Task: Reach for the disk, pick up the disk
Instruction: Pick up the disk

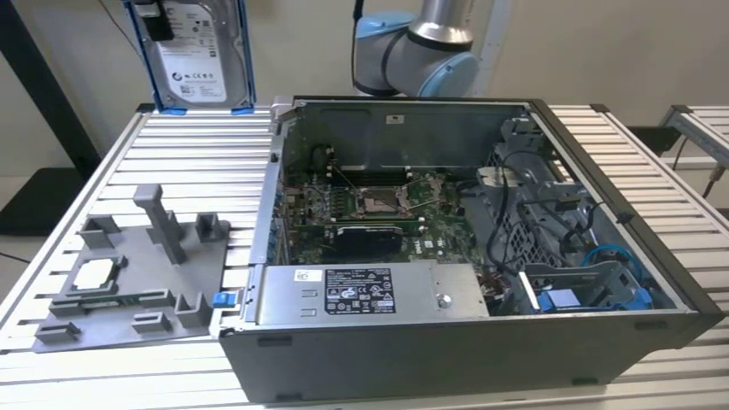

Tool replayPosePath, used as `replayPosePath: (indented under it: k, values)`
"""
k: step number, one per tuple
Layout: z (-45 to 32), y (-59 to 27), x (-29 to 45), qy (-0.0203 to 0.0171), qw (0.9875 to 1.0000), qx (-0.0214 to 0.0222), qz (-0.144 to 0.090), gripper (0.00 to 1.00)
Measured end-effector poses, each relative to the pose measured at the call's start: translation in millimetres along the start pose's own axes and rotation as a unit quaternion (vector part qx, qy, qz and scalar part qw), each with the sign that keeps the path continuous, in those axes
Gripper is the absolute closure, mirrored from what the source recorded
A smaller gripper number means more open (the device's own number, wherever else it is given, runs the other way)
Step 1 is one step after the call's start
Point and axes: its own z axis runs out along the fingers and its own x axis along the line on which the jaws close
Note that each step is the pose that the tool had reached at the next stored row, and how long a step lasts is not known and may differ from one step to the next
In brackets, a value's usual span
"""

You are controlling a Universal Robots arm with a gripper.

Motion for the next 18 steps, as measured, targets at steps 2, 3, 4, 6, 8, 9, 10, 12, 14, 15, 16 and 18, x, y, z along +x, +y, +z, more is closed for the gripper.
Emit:
replayPosePath:
  k: [2, 3, 4, 6, 8, 9, 10, 12, 14, 15, 16, 18]
  values:
    - [0.2, -3.3, 0.2, 0.0000, 1.0000, 0.0000, 0.000, 1.00]
    - [0.3, -5.2, 0.3, 0.0000, 1.0000, 0.0000, 0.000, 1.00]
    - [0.4, -7.4, 0.4, 0.0000, 1.0000, 0.0000, 0.000, 1.00]
    - [0.7, -11.8, 0.6, 0.0000, 1.0000, 0.0000, 0.000, 1.00]
    - [1.0, -16.1, 0.8, 0.0000, 1.0000, 0.0000, 0.000, 1.00]
    - [1.1, -18.3, 1.0, 0.0000, 1.0000, 0.0000, 0.000, 1.00]
    - [1.2, -20.4, 1.1, 0.0000, 1.0000, 0.0000, 0.000, 1.00]
    - [1.5, -25.1, 1.3, 0.0000, 1.0000, 0.0000, 0.000, 1.00]
    - [1.7, -29.3, 1.6, 0.0000, 1.0000, 0.0000, 0.000, 1.00]
    - [1.8, -31.0, 1.7, 0.0000, 1.0000, 0.0000, 0.000, 1.00]
    - [1.9, -32.7, 1.7, 0.0000, 1.0000, 0.0001, 0.000, 1.00]
    - [2.1, -36.5, 1.9, 0.0000, 1.0000, 0.0000, 0.000, 1.00]
